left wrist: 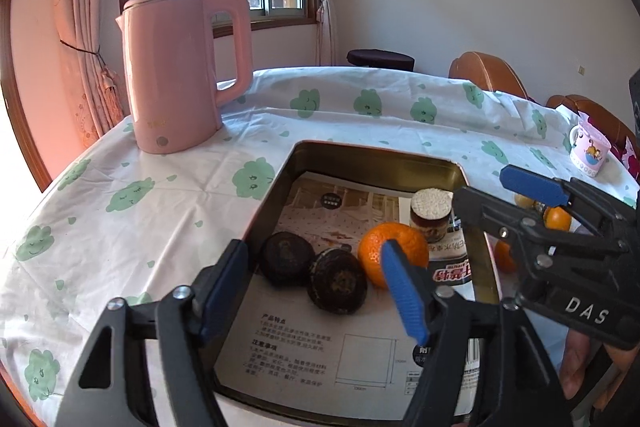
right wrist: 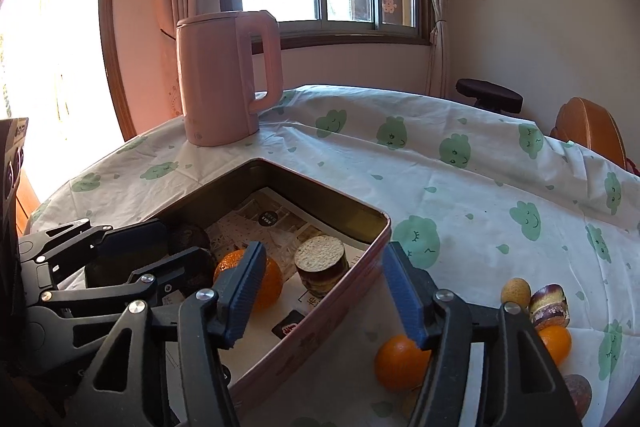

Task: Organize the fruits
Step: 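Lower the dark fruit and brown jar into the tin and open both tools, then move the right tool to the brown passion fruit while the left tool approaches a kiwi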

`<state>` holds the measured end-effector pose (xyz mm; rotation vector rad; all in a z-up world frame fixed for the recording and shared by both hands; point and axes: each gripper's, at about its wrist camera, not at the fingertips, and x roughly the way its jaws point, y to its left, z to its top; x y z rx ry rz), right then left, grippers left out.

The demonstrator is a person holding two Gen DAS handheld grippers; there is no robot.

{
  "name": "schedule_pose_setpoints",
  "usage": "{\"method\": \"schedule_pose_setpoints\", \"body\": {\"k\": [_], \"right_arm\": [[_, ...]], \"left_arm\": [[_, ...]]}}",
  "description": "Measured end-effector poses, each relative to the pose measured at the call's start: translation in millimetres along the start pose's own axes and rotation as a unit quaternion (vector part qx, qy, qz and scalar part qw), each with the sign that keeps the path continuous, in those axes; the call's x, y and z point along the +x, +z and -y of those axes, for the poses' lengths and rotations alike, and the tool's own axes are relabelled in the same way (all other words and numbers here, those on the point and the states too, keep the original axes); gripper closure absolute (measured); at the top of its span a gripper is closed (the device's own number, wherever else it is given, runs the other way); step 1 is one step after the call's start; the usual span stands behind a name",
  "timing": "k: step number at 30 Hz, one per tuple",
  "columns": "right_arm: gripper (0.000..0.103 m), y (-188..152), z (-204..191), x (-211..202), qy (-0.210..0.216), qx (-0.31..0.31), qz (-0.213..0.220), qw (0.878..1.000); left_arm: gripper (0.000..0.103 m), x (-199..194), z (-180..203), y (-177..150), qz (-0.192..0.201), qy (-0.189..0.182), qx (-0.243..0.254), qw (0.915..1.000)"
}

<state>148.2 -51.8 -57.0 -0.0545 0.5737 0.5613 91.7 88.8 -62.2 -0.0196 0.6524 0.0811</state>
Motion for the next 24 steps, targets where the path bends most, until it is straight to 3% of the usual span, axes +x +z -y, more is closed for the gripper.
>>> {"method": "schedule_pose_setpoints", "body": {"k": [6, 13, 19, 24], "right_arm": [[0.032, -8.1, 23.6, -40.0, -0.036, -0.003, 0.028, 0.999], [0.024, -26.4, 92.7, -98.0, -0.098, 0.062, 0.040, 0.992], [0.024, -45.3, 119.2, -105.9, -0.123, 0.082, 0.015, 0.989], [0.024, -49.8, 122.6, -101.8, -0.115, 0.085, -0.003, 0.990]], "left_arm": [[0.018, -24.2, 13.9, 4.2, 0.037, -0.016, 0.005, 0.9992], [0.016, -40.4, 47.1, 5.2, 0.059, -0.039, 0.017, 0.9973], [0.016, -40.5, 88.6, -1.3, 0.053, -0.052, 0.054, 0.9957], [0.017, -36.8, 118.8, -6.8, 0.038, -0.070, 0.085, 0.9932]]}}
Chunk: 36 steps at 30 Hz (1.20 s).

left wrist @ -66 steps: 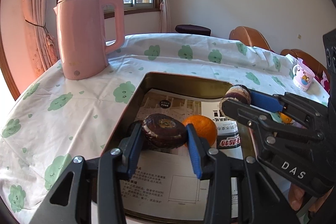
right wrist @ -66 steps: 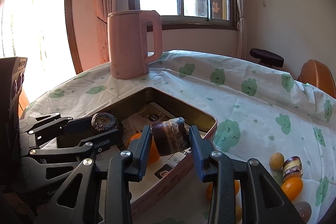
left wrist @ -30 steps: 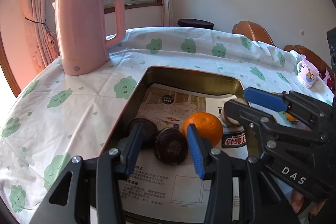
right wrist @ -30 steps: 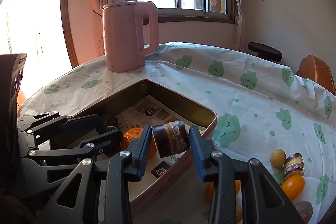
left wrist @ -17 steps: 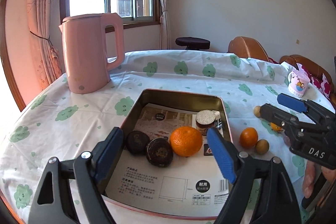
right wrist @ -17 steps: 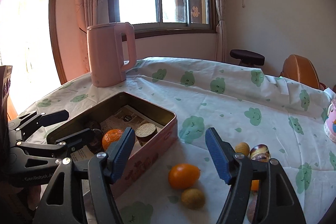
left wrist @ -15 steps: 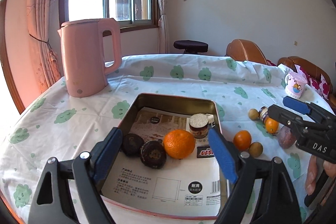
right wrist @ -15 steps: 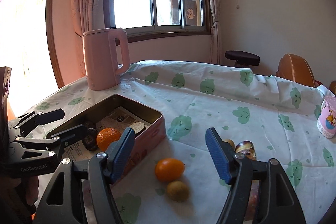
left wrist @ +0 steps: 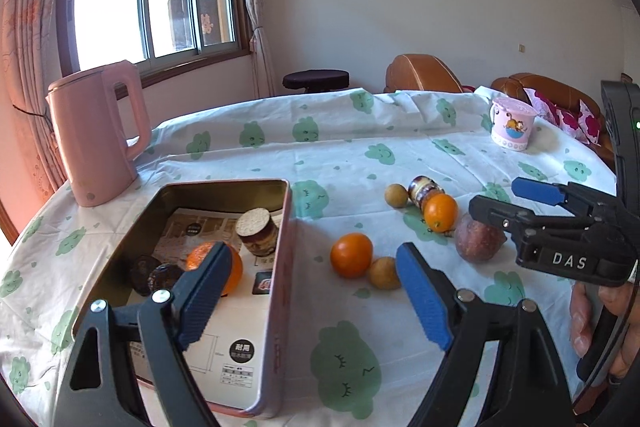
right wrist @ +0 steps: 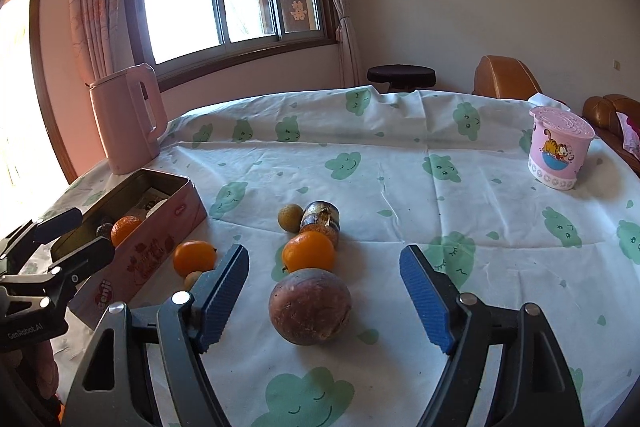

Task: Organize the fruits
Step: 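Move the right tool to the brown passion fruit while the left tool approaches a kiwi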

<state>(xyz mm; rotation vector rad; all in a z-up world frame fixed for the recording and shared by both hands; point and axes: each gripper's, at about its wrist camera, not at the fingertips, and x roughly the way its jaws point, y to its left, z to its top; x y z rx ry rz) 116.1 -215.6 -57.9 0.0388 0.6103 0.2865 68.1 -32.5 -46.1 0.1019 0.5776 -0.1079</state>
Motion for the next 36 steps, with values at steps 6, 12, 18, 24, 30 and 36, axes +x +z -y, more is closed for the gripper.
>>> {"method": "schedule_pose_setpoints", "body": {"k": [6, 12, 18, 24, 30, 36], "right_arm": [[0.024, -3.3, -0.7, 16.1, 0.006, -0.005, -0.044, 0.999], [0.024, -5.4, 1.0, 24.6, 0.029, -0.001, -0.070, 0.997], [0.051, -6.4, 2.0, 22.1, 0.034, 0.001, -0.068, 0.997], [0.051, -5.5, 8.8, 18.5, 0.025, 0.015, -0.060, 0.998], [0.051, -5.2, 8.1, 17.0, 0.027, 0.014, -0.057, 0.998], [0.051, -5.5, 14.4, 20.2, 0.043, 0.031, -0.064, 0.997]], "left_arm": [[0.025, 13.4, 22.4, -1.8, -0.026, -0.019, 0.012, 0.9994], [0.038, 23.4, 31.1, -4.4, -0.049, -0.027, 0.015, 0.9983], [0.040, 29.0, 36.0, -5.5, -0.064, -0.034, 0.017, 0.9972], [0.049, 43.5, 40.5, -6.0, -0.101, -0.053, 0.009, 0.9934], [0.063, 58.0, 45.2, -2.9, -0.127, -0.059, 0.004, 0.9901], [0.072, 60.9, 42.4, -2.3, -0.128, -0.070, -0.003, 0.9894]]}}
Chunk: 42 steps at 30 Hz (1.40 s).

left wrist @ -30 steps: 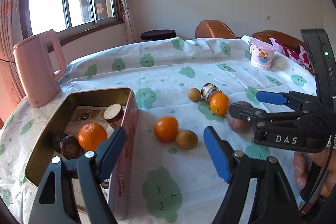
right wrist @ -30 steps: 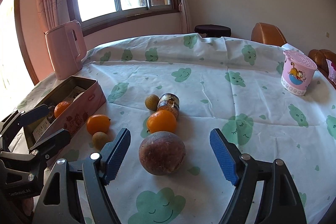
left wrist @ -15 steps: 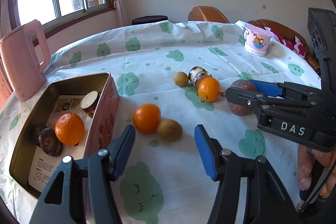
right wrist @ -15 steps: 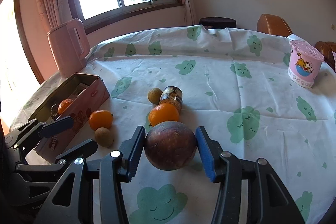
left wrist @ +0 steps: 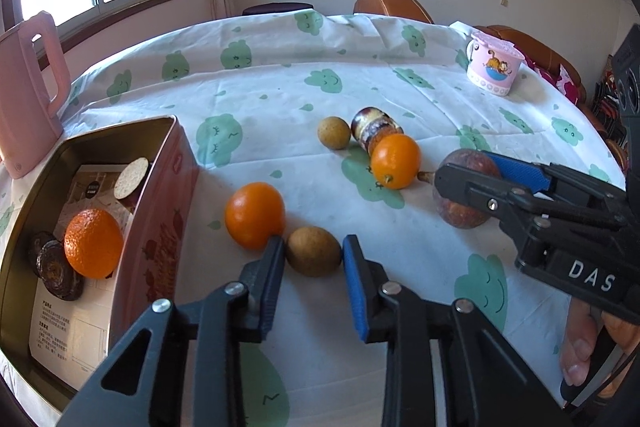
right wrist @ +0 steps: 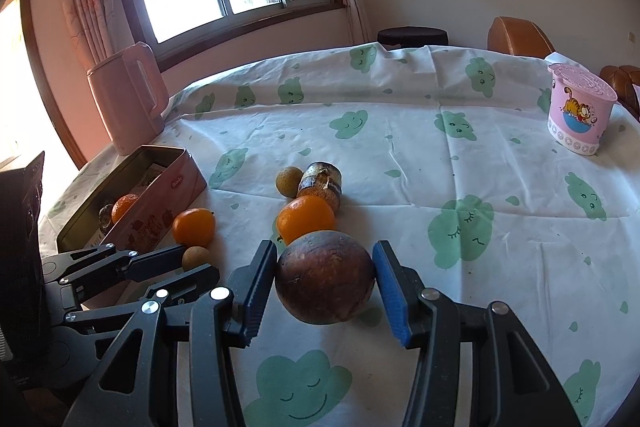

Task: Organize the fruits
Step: 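Grasp the brown passion fruit with the right tool while the left tool grasps the kiwi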

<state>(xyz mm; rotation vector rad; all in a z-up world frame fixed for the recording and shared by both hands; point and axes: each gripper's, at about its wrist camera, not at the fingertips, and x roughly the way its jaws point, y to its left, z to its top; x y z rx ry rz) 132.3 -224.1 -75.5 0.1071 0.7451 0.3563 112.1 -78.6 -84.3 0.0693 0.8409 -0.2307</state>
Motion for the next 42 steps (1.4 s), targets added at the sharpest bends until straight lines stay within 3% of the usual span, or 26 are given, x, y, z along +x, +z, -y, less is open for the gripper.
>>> {"method": "schedule_pose_setpoints", "body": {"k": [21, 42], "right_arm": [[0.051, -2.2, -7.1, -23.7, -0.002, -0.019, 0.063, 0.998], [0.051, -7.7, -16.7, -43.5, -0.013, -0.041, 0.116, 0.992]], "left_arm": [[0.072, -33.4, -5.8, -2.3, 0.094, 0.024, -0.016, 0.9951], [0.072, -49.9, -8.2, -6.5, 0.139, 0.039, -0.025, 0.9892]]}}
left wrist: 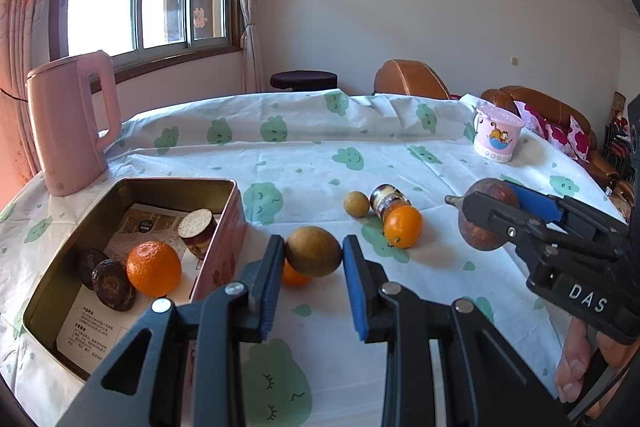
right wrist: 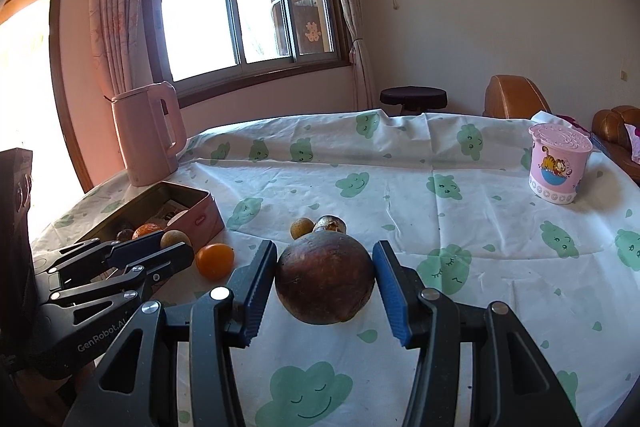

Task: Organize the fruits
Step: 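Grasp the brown passion fruit with the right tool while the left tool grasps the kiwi, then lift the passion fruit and kiwi and carry both toward the tin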

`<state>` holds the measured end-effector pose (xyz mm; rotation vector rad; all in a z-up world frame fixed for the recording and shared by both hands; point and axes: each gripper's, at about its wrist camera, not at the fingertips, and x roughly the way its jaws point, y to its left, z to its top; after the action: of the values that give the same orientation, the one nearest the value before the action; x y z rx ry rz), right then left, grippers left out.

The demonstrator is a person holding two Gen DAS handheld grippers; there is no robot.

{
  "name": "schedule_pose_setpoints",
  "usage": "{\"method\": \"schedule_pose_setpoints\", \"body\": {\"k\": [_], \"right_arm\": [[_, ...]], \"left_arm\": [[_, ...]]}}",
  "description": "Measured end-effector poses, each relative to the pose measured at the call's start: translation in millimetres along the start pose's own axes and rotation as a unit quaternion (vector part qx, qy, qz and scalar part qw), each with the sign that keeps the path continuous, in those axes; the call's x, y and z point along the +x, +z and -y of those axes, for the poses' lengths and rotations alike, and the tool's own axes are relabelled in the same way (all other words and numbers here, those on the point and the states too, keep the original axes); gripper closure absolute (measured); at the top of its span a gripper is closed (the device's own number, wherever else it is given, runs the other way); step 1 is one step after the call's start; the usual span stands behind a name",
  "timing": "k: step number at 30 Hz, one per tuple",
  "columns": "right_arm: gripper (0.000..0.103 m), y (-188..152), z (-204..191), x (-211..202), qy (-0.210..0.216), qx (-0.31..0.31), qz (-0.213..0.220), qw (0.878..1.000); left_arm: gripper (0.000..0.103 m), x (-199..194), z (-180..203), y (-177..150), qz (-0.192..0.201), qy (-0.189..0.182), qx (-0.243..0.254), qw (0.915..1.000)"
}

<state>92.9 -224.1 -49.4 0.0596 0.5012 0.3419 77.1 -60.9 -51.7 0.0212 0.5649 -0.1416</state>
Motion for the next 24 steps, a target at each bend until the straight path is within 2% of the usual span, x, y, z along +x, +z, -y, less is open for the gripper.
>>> {"method": "schedule_pose_setpoints", "body": {"k": [24], "right_arm": [[0.051, -2.3, -8.7, -19.2, -0.011, -0.022, 0.053, 0.998]], "left_arm": [[0.072, -16.3, 2.1, -1.1, 0.042, 0.016, 0.003, 0.9990]]}}
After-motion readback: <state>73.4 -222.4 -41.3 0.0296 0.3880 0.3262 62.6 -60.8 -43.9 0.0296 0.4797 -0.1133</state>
